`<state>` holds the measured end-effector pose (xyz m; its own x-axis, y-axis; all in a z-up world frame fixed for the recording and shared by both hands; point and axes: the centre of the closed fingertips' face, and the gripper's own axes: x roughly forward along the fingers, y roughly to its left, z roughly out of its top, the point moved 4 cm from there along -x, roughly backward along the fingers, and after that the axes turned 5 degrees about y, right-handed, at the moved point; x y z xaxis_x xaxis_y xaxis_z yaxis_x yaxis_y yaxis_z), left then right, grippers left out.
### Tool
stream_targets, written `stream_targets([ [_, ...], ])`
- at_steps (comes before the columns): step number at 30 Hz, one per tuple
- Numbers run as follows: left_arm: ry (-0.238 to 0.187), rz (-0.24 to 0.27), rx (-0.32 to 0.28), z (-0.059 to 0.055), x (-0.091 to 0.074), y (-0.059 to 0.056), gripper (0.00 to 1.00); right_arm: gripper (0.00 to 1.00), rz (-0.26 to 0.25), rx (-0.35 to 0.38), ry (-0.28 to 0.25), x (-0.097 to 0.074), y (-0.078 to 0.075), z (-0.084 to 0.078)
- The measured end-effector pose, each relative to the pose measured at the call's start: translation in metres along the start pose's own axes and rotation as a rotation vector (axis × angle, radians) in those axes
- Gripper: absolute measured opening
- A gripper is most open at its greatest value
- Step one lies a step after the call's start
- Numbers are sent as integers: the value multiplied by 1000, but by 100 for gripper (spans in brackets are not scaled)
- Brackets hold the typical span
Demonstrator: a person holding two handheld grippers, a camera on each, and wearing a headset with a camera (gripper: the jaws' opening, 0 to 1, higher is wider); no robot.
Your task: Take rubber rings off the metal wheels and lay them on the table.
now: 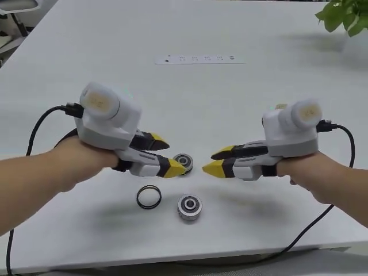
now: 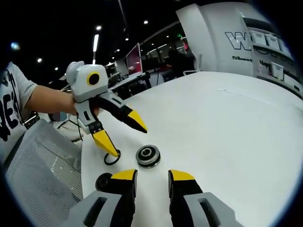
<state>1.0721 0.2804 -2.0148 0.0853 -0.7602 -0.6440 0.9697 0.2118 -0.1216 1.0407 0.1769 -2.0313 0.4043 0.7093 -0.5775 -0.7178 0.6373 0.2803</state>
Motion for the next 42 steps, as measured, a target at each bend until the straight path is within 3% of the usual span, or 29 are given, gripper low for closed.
stream_targets([
  [23, 33, -10, 12, -4, 18, 0, 22, 24, 5, 7, 10, 2, -2, -5],
  [42, 49, 54, 130, -6, 20, 2, 8, 24, 7, -12, 18, 6, -5, -4],
])
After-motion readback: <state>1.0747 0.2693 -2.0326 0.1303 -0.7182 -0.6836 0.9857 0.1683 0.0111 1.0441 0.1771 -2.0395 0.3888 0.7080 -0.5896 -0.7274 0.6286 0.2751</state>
